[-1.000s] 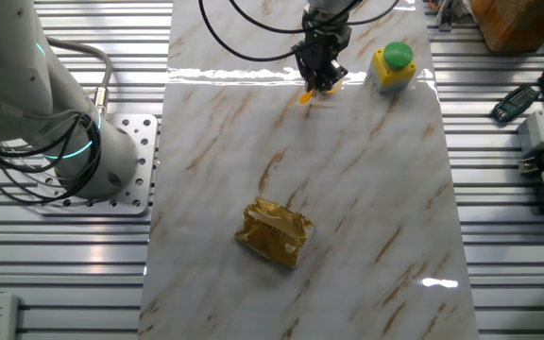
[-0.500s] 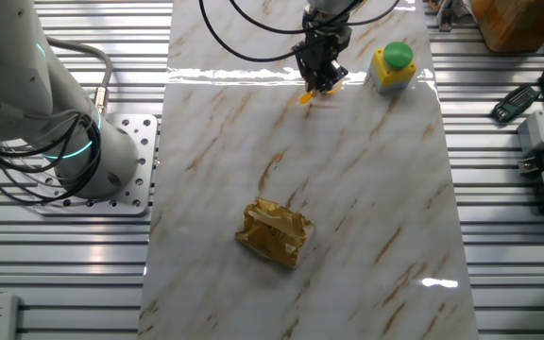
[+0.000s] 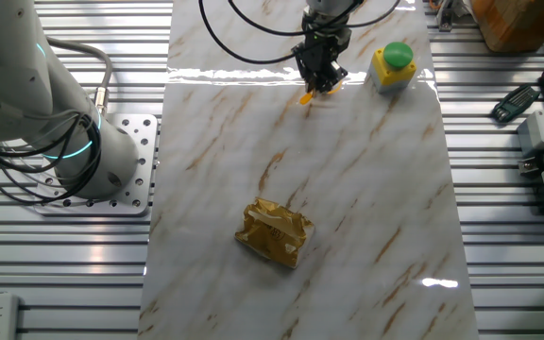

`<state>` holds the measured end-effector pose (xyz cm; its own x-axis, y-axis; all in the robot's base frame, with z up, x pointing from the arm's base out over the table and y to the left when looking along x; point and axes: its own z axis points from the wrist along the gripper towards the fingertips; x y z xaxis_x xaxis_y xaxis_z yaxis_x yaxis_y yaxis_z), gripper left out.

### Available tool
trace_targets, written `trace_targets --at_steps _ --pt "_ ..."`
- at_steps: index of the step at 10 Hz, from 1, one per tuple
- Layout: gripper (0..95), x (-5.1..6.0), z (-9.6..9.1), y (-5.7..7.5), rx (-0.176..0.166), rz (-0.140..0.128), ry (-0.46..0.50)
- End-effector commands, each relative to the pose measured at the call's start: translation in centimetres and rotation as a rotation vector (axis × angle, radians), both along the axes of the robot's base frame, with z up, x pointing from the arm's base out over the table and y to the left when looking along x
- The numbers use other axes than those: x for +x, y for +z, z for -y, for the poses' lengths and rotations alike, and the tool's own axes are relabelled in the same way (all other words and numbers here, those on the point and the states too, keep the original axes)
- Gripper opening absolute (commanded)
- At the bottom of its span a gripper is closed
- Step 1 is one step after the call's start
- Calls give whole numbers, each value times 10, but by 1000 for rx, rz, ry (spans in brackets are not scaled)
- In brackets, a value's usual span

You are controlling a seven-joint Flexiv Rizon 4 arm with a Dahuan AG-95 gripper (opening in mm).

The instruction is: Attach the bubble ring to the ball

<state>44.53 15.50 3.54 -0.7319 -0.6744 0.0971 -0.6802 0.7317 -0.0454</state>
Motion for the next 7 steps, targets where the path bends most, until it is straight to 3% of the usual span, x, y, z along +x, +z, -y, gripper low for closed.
trace_targets --at_steps 1,7 --pt "0 0 0 0 -2 -2 1" --pt "0 1 1 -3 -3 -2 8"
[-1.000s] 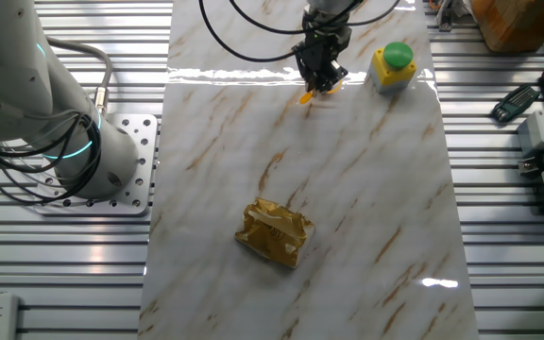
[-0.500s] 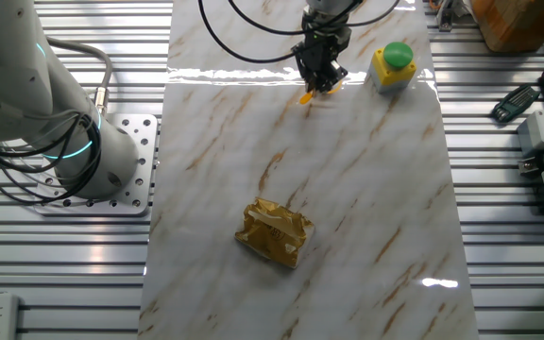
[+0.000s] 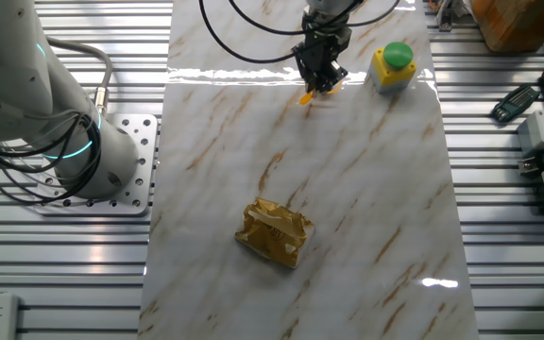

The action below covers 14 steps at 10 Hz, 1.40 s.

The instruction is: Attach the bubble ring to the ball

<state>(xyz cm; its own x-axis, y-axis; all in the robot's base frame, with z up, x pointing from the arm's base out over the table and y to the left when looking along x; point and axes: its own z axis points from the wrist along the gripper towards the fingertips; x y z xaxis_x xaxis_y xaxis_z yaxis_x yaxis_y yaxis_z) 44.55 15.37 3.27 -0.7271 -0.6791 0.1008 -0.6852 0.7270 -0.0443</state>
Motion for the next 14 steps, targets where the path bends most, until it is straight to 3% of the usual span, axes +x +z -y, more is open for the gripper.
trace_targets --at_steps 1,14 --pt "0 0 0 -1 1 2 0" --pt "0 2 3 -9 1 4 7"
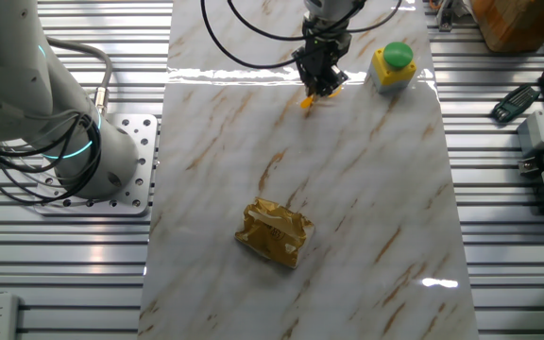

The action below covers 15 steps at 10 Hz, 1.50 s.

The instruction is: Attach the bubble ring to the ball

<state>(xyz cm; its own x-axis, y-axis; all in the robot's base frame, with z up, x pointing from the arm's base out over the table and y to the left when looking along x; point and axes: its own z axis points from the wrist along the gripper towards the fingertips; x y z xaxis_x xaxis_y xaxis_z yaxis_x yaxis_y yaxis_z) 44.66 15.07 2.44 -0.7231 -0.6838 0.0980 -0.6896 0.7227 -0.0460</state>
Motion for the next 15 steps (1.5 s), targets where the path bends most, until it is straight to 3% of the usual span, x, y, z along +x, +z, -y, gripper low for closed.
trace_targets --at_steps 1,6,7,13,15 --pt "0 0 0 0 -1 1 2" --pt "0 0 0 -1 0 9 26" --pt "190 0 0 -1 0 10 38" --pt "190 0 0 -1 0 14 40" --pt "190 -1 0 1 16 18 34"
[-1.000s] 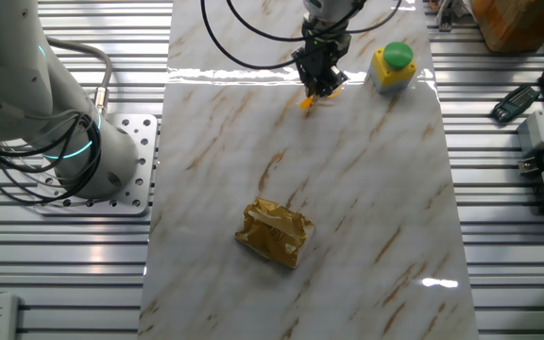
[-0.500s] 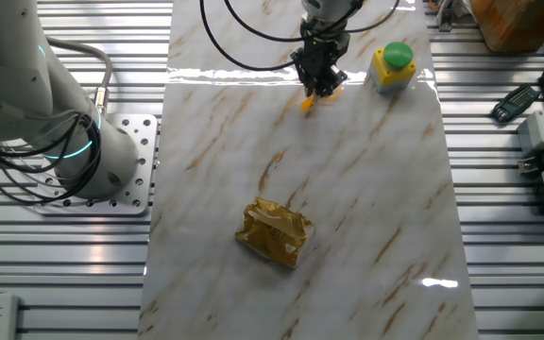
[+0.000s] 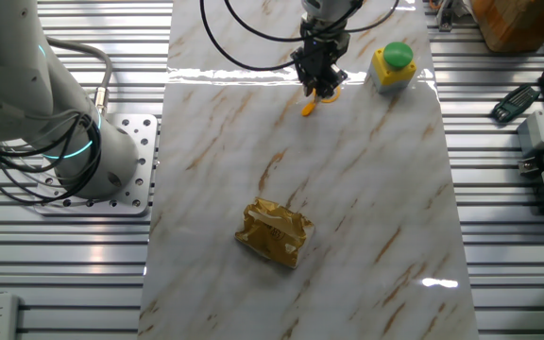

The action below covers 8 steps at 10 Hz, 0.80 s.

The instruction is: Attach the bubble ring to the ball

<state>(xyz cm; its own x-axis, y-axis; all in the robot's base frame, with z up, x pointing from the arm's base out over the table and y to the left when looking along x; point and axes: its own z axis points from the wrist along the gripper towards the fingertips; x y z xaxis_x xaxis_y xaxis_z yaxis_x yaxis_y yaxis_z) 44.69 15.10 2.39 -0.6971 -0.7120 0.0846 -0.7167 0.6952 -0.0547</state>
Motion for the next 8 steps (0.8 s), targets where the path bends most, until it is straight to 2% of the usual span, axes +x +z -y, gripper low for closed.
trace_targets --at_steps 1,2,3,4,5,6,7,8 --pt "190 -2 5 10 31 3 -17" --pt "190 1 12 19 37 -1 -16" --pt "190 9 19 30 41 0 -39" --pt "190 24 25 43 79 4 -133" --pt "190 38 29 57 82 7 -210" --pt "190 57 33 74 84 39 -338" --pt "190 70 35 83 82 67 -409" --pt "190 86 38 94 82 68 -482"
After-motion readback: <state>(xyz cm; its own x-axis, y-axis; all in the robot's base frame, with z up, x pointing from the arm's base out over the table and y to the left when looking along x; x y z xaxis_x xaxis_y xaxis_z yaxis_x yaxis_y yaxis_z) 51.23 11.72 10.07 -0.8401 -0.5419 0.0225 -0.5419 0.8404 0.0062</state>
